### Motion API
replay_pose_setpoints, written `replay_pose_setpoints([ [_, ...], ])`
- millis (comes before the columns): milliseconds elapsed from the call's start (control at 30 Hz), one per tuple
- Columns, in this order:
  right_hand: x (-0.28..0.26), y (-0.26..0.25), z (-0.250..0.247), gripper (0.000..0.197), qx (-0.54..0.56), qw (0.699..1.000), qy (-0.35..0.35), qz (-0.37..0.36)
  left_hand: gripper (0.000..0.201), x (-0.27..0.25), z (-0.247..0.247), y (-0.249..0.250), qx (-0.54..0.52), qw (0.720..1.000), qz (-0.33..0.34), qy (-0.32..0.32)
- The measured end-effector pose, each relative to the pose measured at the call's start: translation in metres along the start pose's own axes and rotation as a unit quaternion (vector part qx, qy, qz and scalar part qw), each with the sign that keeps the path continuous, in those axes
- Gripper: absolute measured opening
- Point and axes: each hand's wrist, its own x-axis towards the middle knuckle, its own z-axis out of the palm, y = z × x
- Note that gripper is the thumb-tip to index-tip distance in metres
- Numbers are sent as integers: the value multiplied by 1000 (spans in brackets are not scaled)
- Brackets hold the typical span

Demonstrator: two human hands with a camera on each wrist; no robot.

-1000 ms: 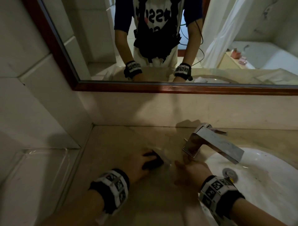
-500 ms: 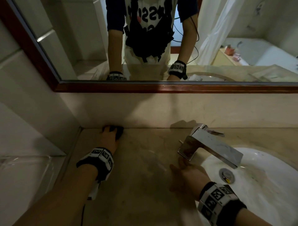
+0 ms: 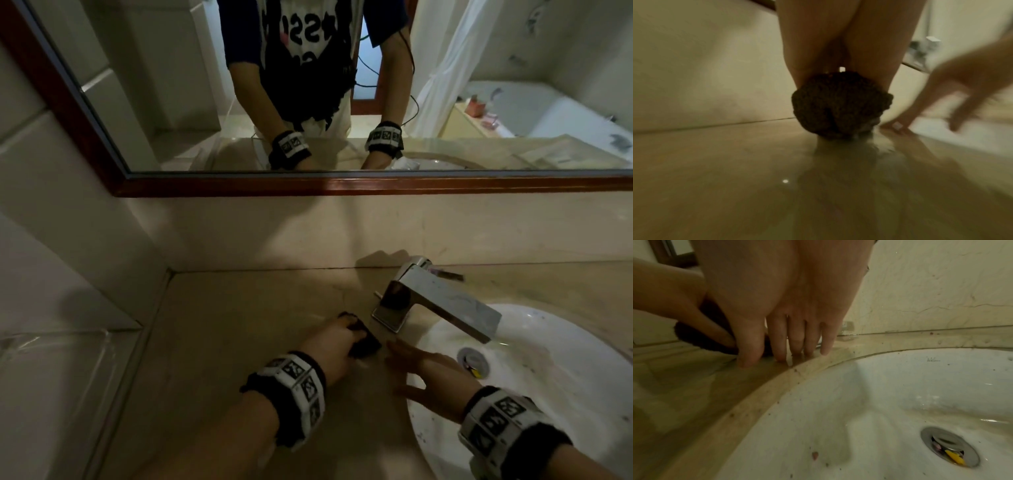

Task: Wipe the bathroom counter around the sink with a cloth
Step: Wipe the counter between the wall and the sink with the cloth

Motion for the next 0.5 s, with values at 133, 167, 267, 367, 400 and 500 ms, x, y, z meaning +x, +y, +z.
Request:
replay_pose_setpoints([
  [133,3,2,-1,64,-10,1000,-9,10,52,6,-30,-28,-108,982,0,153],
  [167,5,2,-1,66,-18,1000,-7,13,52,12,-39,-37,-97,980,-16,175],
  [267,11,3,-2,70,-34,999,-7,18,51,31,-56,-55,-83,980,-58,170],
  [367,13,5,0,69,-35,999,-14,14,48,48,-50,-56,-52,986,-67,144],
  [400,13,7,0,68,-34,999,-13,13,47,52,-46,-54,-32,987,-73,141],
  [500,13,11,2,66,-28,1000,-4,9,52,63,-36,-47,36,990,-78,113],
])
